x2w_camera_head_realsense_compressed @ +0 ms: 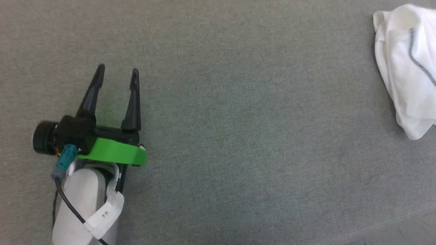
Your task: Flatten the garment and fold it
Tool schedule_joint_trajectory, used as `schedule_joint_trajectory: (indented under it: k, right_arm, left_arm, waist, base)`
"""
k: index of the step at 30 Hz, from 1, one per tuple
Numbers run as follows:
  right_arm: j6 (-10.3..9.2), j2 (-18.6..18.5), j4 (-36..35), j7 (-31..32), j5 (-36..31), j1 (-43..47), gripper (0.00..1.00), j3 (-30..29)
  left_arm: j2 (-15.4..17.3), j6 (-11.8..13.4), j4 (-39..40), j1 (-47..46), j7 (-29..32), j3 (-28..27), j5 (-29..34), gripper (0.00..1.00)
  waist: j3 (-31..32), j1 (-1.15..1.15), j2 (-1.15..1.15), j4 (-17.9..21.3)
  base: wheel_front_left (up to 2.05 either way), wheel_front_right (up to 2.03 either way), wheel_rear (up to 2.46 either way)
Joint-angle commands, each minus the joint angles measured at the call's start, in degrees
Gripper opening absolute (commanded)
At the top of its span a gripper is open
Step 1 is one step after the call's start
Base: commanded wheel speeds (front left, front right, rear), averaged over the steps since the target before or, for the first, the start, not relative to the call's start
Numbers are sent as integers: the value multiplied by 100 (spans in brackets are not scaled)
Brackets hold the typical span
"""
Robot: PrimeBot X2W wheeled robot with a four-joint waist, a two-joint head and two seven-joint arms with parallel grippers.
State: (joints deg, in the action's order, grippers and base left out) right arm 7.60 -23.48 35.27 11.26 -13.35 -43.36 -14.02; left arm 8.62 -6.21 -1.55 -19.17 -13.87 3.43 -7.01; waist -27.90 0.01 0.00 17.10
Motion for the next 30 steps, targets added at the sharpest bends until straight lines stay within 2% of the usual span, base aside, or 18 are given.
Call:
schedule_joint_trajectory:
  k: [1,8,13,17,24,30]
  right_arm:
    - [-11,100,9,-123,125,106,100,53]
    - [-11,411,-458,-847,944,628,100,444]
    - [-11,658,-1211,-1392,1824,1313,100,768]
    - [-11,875,-1901,-1636,2234,1975,100,827]
    - [-11,1319,-2829,-1890,2383,3100,100,882]
    - [-11,1629,-3121,-1996,2216,3651,100,976]
  left_arm:
    - [-62,52,-75,131,-53,-23,-121,100]
    - [-270,25,-497,469,-106,-40,-430,100]
    - [-373,23,-640,650,-111,-56,-527,100]
    - [-431,27,-741,768,-111,-32,-533,100]
    - [-493,14,-931,962,-112,-3,-537,100]
    - [-525,34,-1011,1134,-112,-34,-522,100]
  waist:
    - [547,-1,0,-191]
    - [1393,-1,0,-457]
    - [1844,-1,0,-755]
    - [2088,-1,0,-1008]
    - [2412,-1,0,-1367]
    - [2574,-1,0,-1540]
  base:
    - [0,0,0]
    - [0,0,0]
    - [0,0,0]
    - [0,0,0]
    - [0,0,0]
    - [0,0,0]
